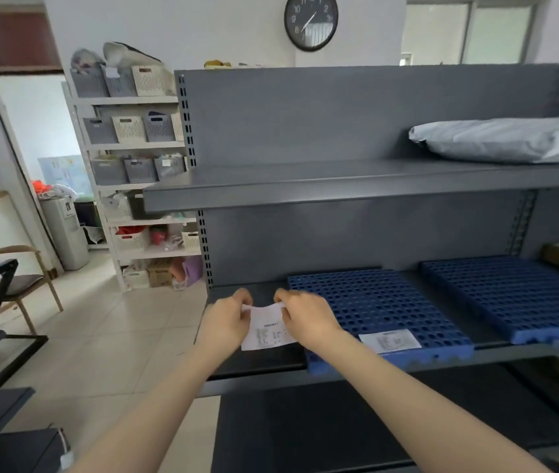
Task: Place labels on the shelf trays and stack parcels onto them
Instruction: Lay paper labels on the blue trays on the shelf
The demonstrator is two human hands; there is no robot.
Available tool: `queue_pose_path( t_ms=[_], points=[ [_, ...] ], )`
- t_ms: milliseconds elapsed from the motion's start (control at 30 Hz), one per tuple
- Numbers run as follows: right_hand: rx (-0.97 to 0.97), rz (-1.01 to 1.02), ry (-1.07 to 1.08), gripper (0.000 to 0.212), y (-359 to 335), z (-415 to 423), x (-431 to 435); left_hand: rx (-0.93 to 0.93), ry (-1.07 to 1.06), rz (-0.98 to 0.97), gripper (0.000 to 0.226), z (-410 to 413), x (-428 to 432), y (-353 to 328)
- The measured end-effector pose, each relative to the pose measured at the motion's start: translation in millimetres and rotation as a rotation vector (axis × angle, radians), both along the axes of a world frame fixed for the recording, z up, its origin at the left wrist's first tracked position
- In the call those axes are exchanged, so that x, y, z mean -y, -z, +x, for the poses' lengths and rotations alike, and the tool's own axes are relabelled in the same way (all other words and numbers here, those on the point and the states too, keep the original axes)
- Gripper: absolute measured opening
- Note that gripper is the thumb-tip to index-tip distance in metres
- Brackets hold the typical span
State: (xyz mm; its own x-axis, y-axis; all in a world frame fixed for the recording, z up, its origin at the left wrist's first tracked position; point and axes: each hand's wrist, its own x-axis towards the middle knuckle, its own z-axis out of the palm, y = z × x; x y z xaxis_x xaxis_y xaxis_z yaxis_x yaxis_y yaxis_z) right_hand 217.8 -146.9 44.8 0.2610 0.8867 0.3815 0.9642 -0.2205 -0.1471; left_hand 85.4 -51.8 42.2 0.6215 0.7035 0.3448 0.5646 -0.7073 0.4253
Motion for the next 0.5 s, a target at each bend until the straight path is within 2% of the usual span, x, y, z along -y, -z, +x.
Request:
queue_pose_path(
  t_ms=[167,333,500],
  points=[
    [0.014,0.061,0.049,0.028,-18,46,79,0.043,0.078,0.082,0.011,46,64,-21],
    [0.062,0.086,0.132,0.027,-28,110,177,0.125,0.196,0.043,0.009,111,150,-28],
    [0.127,0.081,0.244,0.028,-33,170,274,0.159,0.307,0.149,0.012,182,236,-27]
  ],
)
